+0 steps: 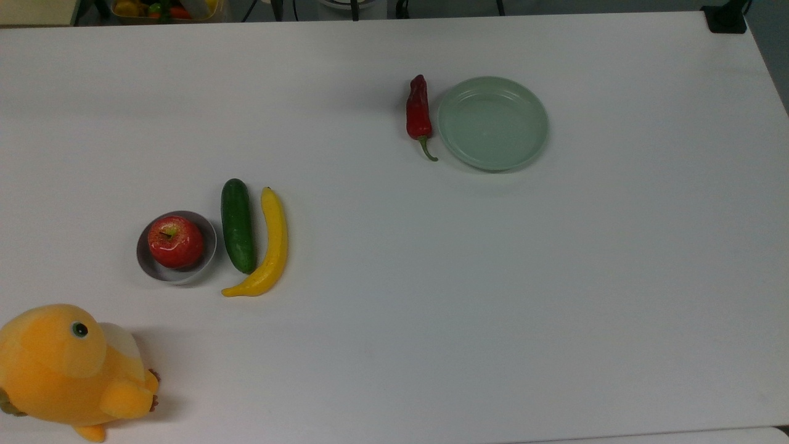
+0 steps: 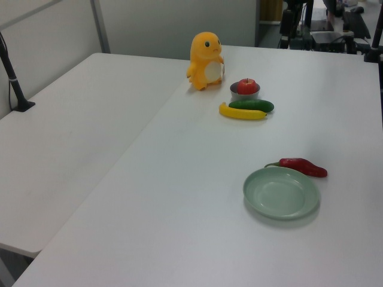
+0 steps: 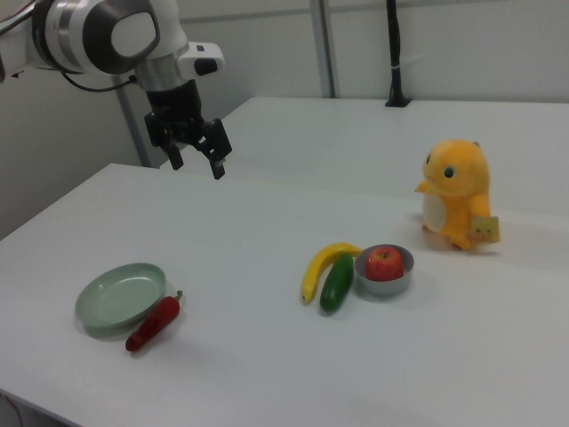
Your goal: Red apple placed in the center of the desktop
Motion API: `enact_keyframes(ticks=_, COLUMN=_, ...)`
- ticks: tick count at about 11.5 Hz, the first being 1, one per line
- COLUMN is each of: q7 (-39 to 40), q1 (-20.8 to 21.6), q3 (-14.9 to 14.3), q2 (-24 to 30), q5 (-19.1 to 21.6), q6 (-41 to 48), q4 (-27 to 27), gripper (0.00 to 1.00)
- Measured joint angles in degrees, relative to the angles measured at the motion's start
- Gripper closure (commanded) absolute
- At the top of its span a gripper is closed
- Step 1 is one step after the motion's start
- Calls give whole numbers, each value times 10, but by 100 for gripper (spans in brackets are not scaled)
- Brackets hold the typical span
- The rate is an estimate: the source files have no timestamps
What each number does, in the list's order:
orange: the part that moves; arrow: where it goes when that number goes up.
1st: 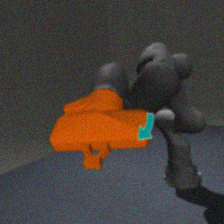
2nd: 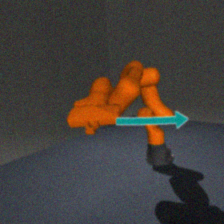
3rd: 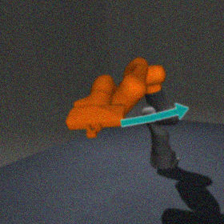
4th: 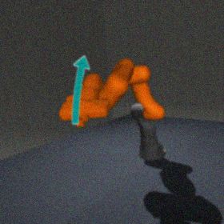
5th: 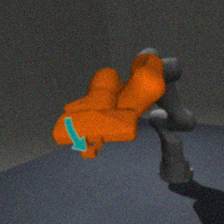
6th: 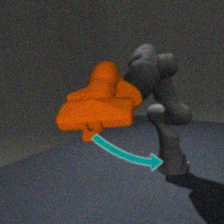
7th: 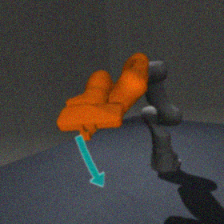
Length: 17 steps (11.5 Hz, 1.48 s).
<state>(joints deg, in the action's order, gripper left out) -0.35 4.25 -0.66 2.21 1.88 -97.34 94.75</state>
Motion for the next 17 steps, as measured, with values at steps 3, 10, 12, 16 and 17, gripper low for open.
enact_keyframes(ticks=3, q7=0, q1=-2, q3=0, q2=0, q5=0, q6=0, q4=0, gripper=0)
enact_keyframes(ticks=10, q7=3, q1=-3, q3=-12, q2=-10, q5=0, q6=0, q4=-7, gripper=0)
enact_keyframes(ticks=12, q7=62, q1=-8, q3=-27, q2=-34, q5=0, q6=-3, q4=-29, gripper=0)
enact_keyframes(ticks=16, q7=176, q1=-32, q3=-66, q2=-105, q5=0, q6=-71, q4=-84, gripper=0)
enact_keyframes(ticks=17, q7=188, q1=-39, q3=-72, q2=-121, q5=0, q6=-109, q4=-87, gripper=0)
